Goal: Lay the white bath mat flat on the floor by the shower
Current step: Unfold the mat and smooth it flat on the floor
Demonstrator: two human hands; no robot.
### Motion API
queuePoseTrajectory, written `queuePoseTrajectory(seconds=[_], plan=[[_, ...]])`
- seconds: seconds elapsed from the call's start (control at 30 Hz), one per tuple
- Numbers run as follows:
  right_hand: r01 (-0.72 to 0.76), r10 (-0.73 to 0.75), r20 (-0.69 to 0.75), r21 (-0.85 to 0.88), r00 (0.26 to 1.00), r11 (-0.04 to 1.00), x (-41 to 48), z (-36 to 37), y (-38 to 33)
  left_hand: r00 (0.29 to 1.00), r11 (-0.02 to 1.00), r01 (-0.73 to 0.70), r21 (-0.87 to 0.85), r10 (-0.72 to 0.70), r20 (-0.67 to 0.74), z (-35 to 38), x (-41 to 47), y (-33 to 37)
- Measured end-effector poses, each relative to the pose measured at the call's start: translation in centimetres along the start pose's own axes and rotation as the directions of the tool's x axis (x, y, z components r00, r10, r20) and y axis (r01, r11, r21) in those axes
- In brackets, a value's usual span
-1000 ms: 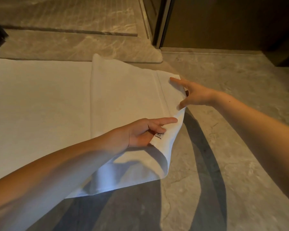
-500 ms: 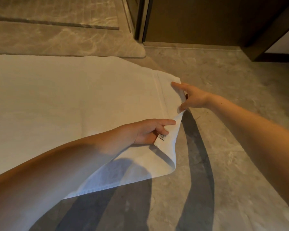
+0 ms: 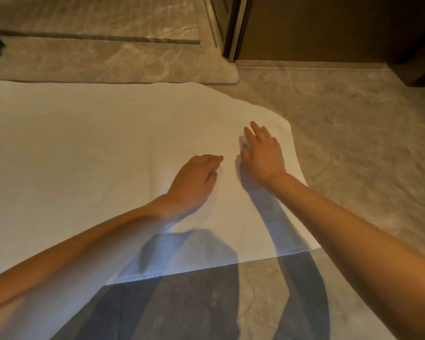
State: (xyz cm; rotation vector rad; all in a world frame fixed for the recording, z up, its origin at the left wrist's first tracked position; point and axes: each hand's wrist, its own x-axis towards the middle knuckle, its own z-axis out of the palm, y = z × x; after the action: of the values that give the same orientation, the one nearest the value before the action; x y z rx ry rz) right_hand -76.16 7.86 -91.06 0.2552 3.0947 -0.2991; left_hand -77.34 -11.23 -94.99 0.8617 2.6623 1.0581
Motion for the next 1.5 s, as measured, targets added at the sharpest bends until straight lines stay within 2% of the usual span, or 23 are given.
queuePoseTrajectory(seconds=[0.03, 0.07, 0.17, 0.33, 0.5, 0.63, 0.77, 0.9, 1.03, 1.33, 1.43, 1.5], plan=[[0.026, -0.026, -0.003, 0.06, 1.0, 0.998, -0.9, 1.3, -2.0, 0.999, 0.977, -0.05, 0.209, 0.05, 0.007, -0.6, -0.5, -1.2], [0.043, -0.044, 0.006, 0.11, 0.999, 0.993, -1.9, 2.6, -4.0, 0.998, 0.937, -0.064, 0.343, 0.056, 0.034, -0.9, -1.1, -2.3], [0.051, -0.061, 0.057, 0.165, 0.997, 0.985, -4.0, 6.1, -7.9, 0.994, 0.852, -0.092, 0.515, 0.046, 0.102, -1.0, -2.5, -4.4], [0.032, -0.034, 0.029, 0.068, 0.999, 0.997, -6.3, 7.6, -4.9, 0.991, 0.843, -0.13, 0.522, 0.089, 0.103, -0.9, -3.2, -5.5], [-0.168, 0.168, 0.006, 0.01, 0.986, 0.986, -8.9, 6.1, 3.0, 0.993, 0.845, -0.107, 0.524, 0.06, 0.105, -0.8, -3.2, -5.4], [-0.268, 0.268, 0.009, 0.006, 0.963, 0.963, -8.6, 4.8, 4.5, 0.991, 0.847, -0.11, 0.521, 0.055, 0.119, -1.1, -3.1, -4.9], [-0.124, 0.125, -0.036, 0.031, 0.992, 0.992, -4.7, 3.6, 1.7, 0.988, 0.834, -0.149, 0.531, 0.11, 0.105, -2.3, -1.3, -4.6], [-0.023, 0.03, -0.063, 0.109, 0.998, 0.994, 0.7, 2.7, -1.2, 0.995, 0.846, -0.093, 0.526, 0.067, 0.068, -2.4, 2.7, -4.0], [-0.008, 0.022, -0.095, 0.141, 0.995, 0.99, 5.4, 1.6, -1.5, 0.996, 0.842, -0.068, 0.536, 0.022, 0.092, -1.2, 6.1, -3.9], [-0.018, 0.018, 0.0, -0.067, 1.0, 0.998, 11.3, 0.7, 1.7, 0.998, 0.853, -0.061, 0.518, 0.042, 0.049, 0.4, 6.2, -5.3], [-0.062, 0.063, 0.054, -0.017, 0.997, 0.998, 12.8, 0.0, 1.9, 0.998, 0.863, -0.058, 0.502, 0.042, 0.043, 0.4, 6.2, -5.3], [-0.065, 0.064, 0.008, 0.06, 0.998, 0.996, 12.9, -0.2, 1.5, 0.998, 0.863, -0.065, 0.501, 0.052, 0.04, 0.3, 6.2, -5.4]])
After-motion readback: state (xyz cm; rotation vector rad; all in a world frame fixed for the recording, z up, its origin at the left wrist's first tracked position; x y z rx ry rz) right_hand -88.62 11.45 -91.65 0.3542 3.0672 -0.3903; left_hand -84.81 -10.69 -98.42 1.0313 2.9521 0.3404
